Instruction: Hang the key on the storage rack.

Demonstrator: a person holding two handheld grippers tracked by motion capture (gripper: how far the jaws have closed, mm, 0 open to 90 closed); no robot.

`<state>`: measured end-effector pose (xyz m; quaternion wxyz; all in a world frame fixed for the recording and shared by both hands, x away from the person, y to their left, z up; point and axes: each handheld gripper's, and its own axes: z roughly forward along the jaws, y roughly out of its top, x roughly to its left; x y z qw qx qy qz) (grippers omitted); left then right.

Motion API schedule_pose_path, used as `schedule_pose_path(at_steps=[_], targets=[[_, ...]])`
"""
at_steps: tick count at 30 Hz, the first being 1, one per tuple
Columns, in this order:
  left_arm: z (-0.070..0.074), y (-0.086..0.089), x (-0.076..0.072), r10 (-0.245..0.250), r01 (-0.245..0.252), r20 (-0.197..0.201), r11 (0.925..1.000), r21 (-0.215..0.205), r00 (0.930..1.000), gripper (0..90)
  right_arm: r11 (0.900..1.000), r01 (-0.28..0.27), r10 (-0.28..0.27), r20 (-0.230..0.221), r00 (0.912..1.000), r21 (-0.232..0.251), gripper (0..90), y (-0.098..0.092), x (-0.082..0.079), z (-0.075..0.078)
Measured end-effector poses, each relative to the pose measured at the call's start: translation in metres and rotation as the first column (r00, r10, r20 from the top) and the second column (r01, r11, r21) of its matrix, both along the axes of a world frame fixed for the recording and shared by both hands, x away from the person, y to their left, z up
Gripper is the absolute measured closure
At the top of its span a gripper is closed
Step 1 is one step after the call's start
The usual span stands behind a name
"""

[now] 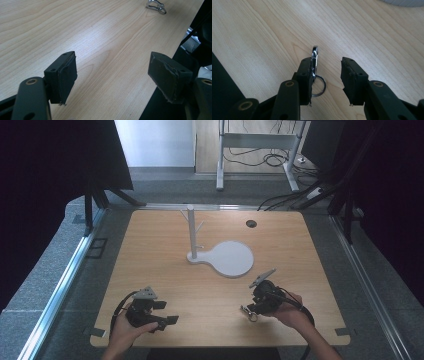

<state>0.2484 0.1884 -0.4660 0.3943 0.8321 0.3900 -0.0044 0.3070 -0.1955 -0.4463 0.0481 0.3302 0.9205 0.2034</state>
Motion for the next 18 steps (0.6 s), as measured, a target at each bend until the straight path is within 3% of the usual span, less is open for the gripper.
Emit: schedule_pose_path(at_steps=[18], targets=[[-0.002, -0.001, 0.000, -0.003, 0.003, -0.005, 1.0000, 0.007, 1.0000, 23.5, 0.999, -0.018, 0.016, -0.047, 0.9988, -0.046, 66.9, 0.010, -0.001, -0.016]])
